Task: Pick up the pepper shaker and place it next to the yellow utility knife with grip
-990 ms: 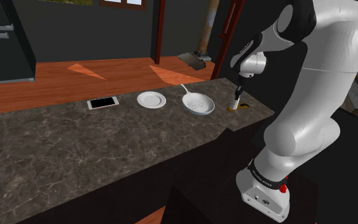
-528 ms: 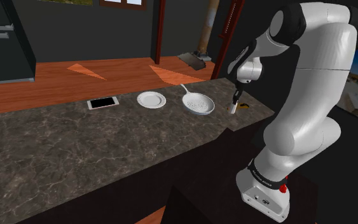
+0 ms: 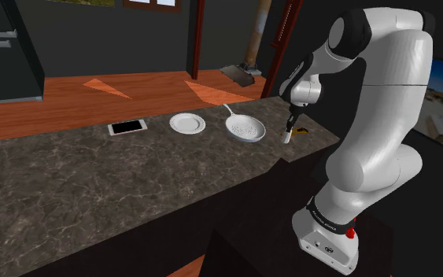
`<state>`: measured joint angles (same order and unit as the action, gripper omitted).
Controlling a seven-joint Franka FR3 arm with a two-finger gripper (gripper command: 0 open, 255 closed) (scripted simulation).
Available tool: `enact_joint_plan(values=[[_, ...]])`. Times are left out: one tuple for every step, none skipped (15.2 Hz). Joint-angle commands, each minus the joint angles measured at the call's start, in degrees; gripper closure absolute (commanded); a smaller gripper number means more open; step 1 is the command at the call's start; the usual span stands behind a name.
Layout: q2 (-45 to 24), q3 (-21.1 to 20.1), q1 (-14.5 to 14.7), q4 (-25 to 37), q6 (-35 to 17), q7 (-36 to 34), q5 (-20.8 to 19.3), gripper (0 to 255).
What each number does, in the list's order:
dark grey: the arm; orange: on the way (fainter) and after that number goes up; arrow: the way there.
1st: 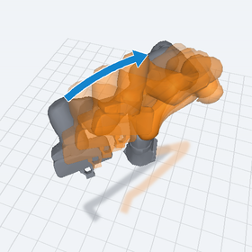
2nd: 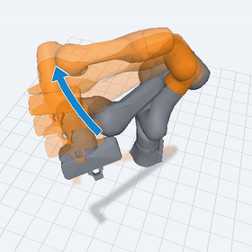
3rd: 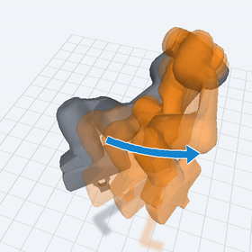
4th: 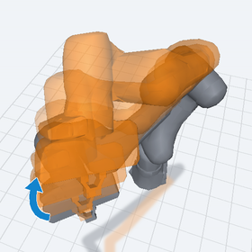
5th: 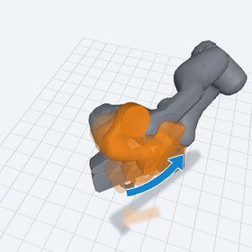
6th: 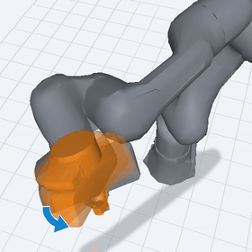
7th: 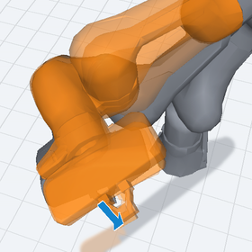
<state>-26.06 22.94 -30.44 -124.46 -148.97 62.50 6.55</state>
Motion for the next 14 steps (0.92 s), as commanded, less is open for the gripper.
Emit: enact_joint_plan(values=[[0.0, 0.0, 0.0, 0.0, 0.0, 0.0, 0.0, 255], [0.0, 0.0, 0.0, 0.0, 0.0, 0.0, 0.0, 255], [0.0, 0.0, 0.0, 0.0, 0.0, 0.0, 0.0, 0], [0.0, 0.0, 0.0, 0.0, 0.0, 0.0, 0.0, 0], [0.0, 0.0, 0.0, 0.0, 0.0, 0.0, 0.0, 0], [0.0, 0.0, 0.0, 0.0, 0.0, 0.0, 0.0, 0], [0.0, 0.0, 0.0, 0.0, 0.0, 0.0, 0.0, 0], [0.0, 0.0, 0.0, 0.0, 0.0, 0.0, 0.0, 0], [1.7, 0.7, 0.7, -0.2, 1.5, -0.6, -0.9, 0], [3.4, 1.4, 1.4, -0.3, 3.0, -1.2, -1.8, 0], [5.0, 2.0, 2.1, -0.3, 4.5, -1.9, -2.7, 0], [6.3, 2.5, 2.5, -0.3, 5.8, -2.4, -3.4, 0], [6.3, 2.5, 2.5, -0.3, 5.8, -2.4, -3.4, 0], [6.3, 2.4, 2.5, -0.3, 5.8, -2.4, -3.5, 0]])
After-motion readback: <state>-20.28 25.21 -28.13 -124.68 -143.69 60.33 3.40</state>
